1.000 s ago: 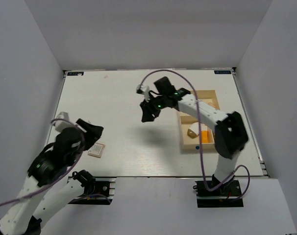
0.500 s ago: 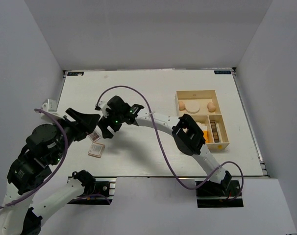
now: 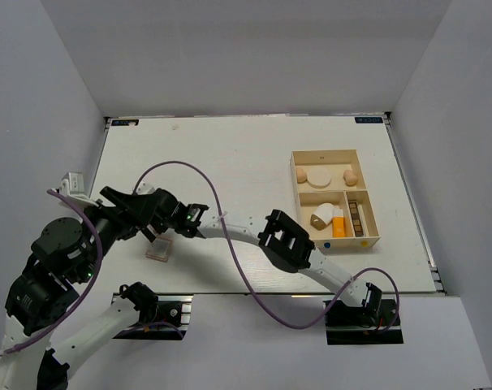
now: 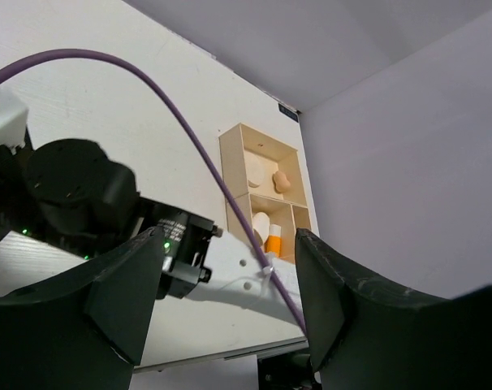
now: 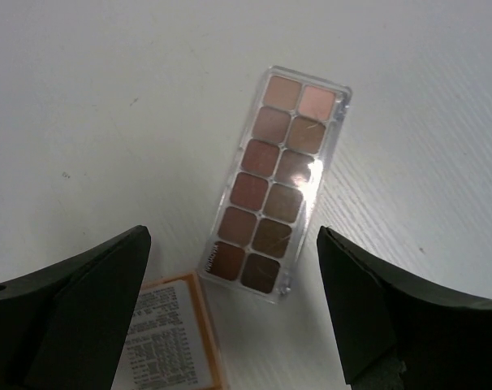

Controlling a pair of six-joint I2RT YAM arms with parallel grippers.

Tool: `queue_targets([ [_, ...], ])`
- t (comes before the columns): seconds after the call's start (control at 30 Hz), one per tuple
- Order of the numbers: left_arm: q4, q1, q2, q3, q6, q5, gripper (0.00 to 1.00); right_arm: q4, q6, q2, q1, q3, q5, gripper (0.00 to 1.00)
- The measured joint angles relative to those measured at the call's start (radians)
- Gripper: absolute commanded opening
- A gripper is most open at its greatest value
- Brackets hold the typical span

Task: Organize the makeup

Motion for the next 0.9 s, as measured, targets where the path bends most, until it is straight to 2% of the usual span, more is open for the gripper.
queue_targets([
  [0.33,0.000,-0.002,-0.031,-0.042,-0.024,0.000,0.75,0.075,-0.005,0.044,0.035,0.000,0.105,0.88],
  [0.8,0.000,-0.002,-0.049,-0.061,-0.048,0.000,0.75,0.103,-0.008,0.079,0.018,-0.022,0.124,0.78],
  [0.9,0.000,-0.002,-0.050,-0.066,-0.052,-0.001,0.75,0.110,-0.010,0.079,0.018,-0.026,0.123,0.72],
])
